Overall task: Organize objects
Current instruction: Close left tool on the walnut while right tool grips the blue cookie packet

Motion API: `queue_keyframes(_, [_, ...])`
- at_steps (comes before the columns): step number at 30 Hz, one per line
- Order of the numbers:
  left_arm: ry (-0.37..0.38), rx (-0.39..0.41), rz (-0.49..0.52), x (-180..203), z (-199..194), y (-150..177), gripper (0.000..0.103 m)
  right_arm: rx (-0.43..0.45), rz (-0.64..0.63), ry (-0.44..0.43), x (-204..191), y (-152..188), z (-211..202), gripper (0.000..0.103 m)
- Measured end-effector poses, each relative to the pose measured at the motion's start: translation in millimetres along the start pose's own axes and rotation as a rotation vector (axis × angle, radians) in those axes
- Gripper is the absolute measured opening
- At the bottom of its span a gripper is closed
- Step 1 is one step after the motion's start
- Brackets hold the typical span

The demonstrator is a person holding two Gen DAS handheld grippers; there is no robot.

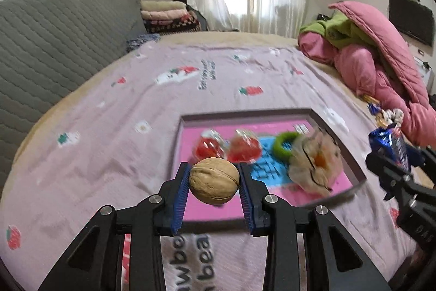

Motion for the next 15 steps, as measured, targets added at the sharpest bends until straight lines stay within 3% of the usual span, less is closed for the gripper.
queue_keyframes(8, [-0.028,0.029,0.025,-9.2,18.5,-33.1,0.035,0.058,-0.036,-0.024,-18.8,-39.3,13.6,0.051])
queue_keyframes(15, [-0.003,-0.025,0.006,-9.0,55.0,-28.3,0.035,-0.011,-0.063,-0.021,-25.2,-19.7,53.9,0.051])
Point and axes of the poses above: each gripper's, at about its wrist camera, not at the fingertips, and z roughly the way its jaws point, x to its right, y to its underside, the point moved 3 cm from there along z, roughly the way its jaws point, and after that the axes turned 3 degrees about y, right-handed, at the moved point
